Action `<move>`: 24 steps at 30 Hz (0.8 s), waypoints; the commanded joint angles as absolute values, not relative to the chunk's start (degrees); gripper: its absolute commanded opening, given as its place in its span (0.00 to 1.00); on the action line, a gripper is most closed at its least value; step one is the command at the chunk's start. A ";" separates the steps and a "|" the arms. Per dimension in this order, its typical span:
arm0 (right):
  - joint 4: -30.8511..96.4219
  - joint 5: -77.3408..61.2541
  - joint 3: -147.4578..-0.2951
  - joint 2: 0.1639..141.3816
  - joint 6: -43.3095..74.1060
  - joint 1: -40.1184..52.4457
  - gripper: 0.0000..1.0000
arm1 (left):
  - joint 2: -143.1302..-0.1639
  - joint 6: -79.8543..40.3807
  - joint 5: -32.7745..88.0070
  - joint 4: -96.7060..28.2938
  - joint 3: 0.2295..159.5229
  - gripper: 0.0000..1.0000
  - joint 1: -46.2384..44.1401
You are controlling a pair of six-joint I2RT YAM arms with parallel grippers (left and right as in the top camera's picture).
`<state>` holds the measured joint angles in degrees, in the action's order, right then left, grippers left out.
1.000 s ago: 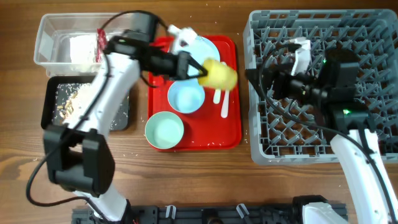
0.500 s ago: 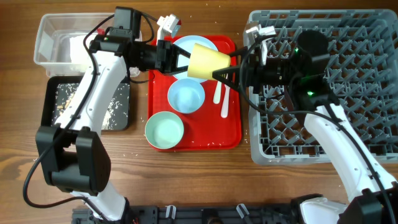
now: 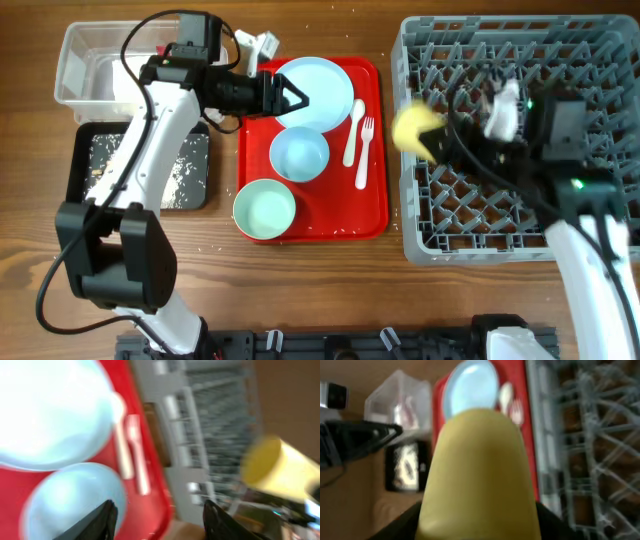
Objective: Sort waste into correct bins and load items into the dishwasher rack
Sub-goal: 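Grasp the yellow cup with the right gripper and move it to the rack, then release the yellow cup in the rack and reach for the blue bowl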
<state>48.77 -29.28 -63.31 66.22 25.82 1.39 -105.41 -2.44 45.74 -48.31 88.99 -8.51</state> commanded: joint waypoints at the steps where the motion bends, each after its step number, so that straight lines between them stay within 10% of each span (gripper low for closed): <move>1: 64.36 -8.16 -73.03 64.01 24.18 4.34 0.45 | -104.57 -2.13 35.77 -48.18 89.62 0.61 -8.88; 13: 80.49 -3.60 -67.61 84.29 25.02 9.76 0.46 | -104.57 -2.13 31.14 -48.25 89.62 0.64 -8.88; 17: 78.56 -3.73 -67.00 88.38 25.08 10.11 0.83 | -104.57 -2.13 31.14 -48.25 89.62 0.64 -8.88; 24: 75.77 -7.31 -92.01 88.29 20.95 10.11 0.84 | -104.57 -2.13 30.20 -49.58 89.62 0.59 -9.89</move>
